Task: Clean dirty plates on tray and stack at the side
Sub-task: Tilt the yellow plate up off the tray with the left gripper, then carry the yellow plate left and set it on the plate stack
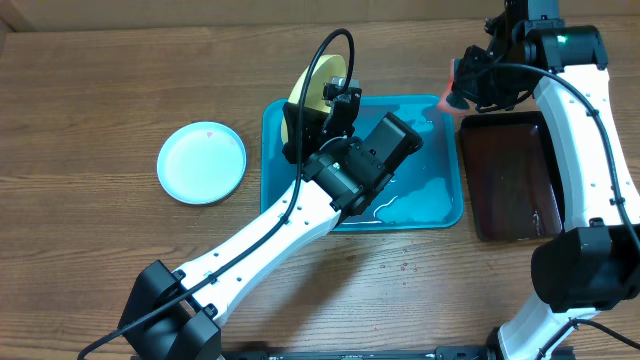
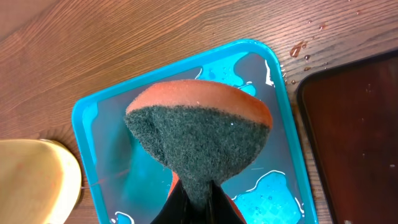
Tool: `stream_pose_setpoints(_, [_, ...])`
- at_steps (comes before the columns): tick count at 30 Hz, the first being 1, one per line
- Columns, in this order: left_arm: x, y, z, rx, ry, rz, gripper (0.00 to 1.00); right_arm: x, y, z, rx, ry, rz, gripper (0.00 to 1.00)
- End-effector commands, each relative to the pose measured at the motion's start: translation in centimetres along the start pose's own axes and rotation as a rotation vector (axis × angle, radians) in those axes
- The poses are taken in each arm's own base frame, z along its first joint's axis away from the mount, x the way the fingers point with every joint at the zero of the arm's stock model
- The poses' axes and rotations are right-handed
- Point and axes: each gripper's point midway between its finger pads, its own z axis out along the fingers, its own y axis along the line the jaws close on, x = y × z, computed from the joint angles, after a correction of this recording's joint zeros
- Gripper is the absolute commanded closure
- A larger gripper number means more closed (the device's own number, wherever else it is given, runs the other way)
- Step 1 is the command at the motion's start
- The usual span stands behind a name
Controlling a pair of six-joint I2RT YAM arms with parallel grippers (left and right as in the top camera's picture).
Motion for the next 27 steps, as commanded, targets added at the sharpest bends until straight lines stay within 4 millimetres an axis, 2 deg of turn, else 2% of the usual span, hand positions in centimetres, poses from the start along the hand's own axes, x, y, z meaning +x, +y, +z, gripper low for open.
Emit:
stream_pose_setpoints(1, [-1.1, 1.1, -0.3, -0.039, -0.023, -0.039, 0.96, -0.3, -0.1, -0.3, 0.007, -0.015, -0.004, 0.96])
stream_pose_setpoints(4, [-0.9, 0.5, -0.3, 0.001, -0.011, -0.041, 0.96, -0.3, -0.1, -0.3, 0.007, -0.015, -0.004, 0.96])
stream_pose_setpoints(7, [0.0, -1.7, -0.2, 0.142, 0.040, -0.036, 0.96, -0.2, -0.1, -0.3, 0.008, -0.013, -0.004, 0.96])
stream_pose_setpoints(9, [1.1, -3.2, -0.1, 0.266, 0.109, -0.066, 0.96, -0.1, -0.2, -0.3, 0.009, -0.009, -0.003, 0.96])
stream_pose_setpoints(12, [3.0, -3.6, 0.7, 0.385, 0.237, -0.140, 0.96, 0.0, -0.3, -0.3, 0.012, -0.003, -0.004, 0.96])
stream_pose_setpoints(19, [6.9, -1.1, 4.4, 0.604, 0.556, -0.358, 0.96, 0.0, -0.3, -0.3, 0.012, -0.002, -0.007, 0.96])
stream_pose_setpoints(21, [8.4, 0.4, 6.2, 0.660, 0.658, -0.454, 0.96, 0.0, -0.3, -0.3, 0.012, -0.002, -0.007, 0.96])
stream_pose_setpoints(25, [11.7, 3.5, 9.5, 0.631, 0.773, -0.558, 0.96, 0.0, -0.3, -0.3, 0.012, -0.002, -0.007, 0.96])
stream_pose_setpoints(27, [14.0, 5.0, 11.0, 0.603, 0.831, -0.616, 0.96, 0.0, -0.3, -0.3, 0.013, -0.002, -0.007, 0.96])
